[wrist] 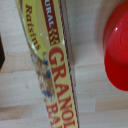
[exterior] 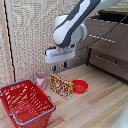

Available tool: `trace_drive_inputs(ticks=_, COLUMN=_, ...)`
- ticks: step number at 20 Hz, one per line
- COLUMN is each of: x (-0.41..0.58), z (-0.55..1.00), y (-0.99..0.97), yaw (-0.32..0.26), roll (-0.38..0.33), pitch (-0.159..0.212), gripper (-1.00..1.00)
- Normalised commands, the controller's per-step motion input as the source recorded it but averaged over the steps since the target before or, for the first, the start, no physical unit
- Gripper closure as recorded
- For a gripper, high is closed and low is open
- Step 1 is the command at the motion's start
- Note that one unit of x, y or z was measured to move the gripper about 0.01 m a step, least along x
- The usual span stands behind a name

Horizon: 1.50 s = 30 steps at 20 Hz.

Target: Shift your gripper thoughtfully near the cereal snack bar. Tenderly grip the snack bar with your precision device. Carefully hover the precision device above the first drawer installation and invite the snack bar to descend into the first drawer installation.

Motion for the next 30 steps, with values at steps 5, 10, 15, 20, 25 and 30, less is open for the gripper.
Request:
trace_drive_inputs(ticks=5, x=-0.005, z=-0.55, y=0.31, yaw=0.116, roll=-0.077, pitch=0.0, gripper=-1.0)
trace_drive_inputs(ticks=10, x=0.0, z=-0.5, y=0.37, yaw=0.116, roll=-0.098, pitch=0.0, gripper=-1.0)
trace_drive_inputs(ticks=15, x=0.0, z=-0.37, y=0.39, yaw=0.092, roll=-0.127, pitch=0.027, gripper=1.0)
trace_drive_inputs(ticks=20, x=0.006, z=-0.15, y=0.34, yaw=0.067, roll=-0.115, pitch=0.074, gripper=1.0)
trace_drive_inputs(ticks=25, x=-0.011, z=0.05, y=0.12, yaw=-0.001, roll=-0.041, pitch=-0.011, gripper=1.0)
trace_drive_inputs(ticks=30, x=0.0, z=0.41, y=0.04, yaw=-0.032, roll=-0.054, pitch=0.034, gripper=1.0)
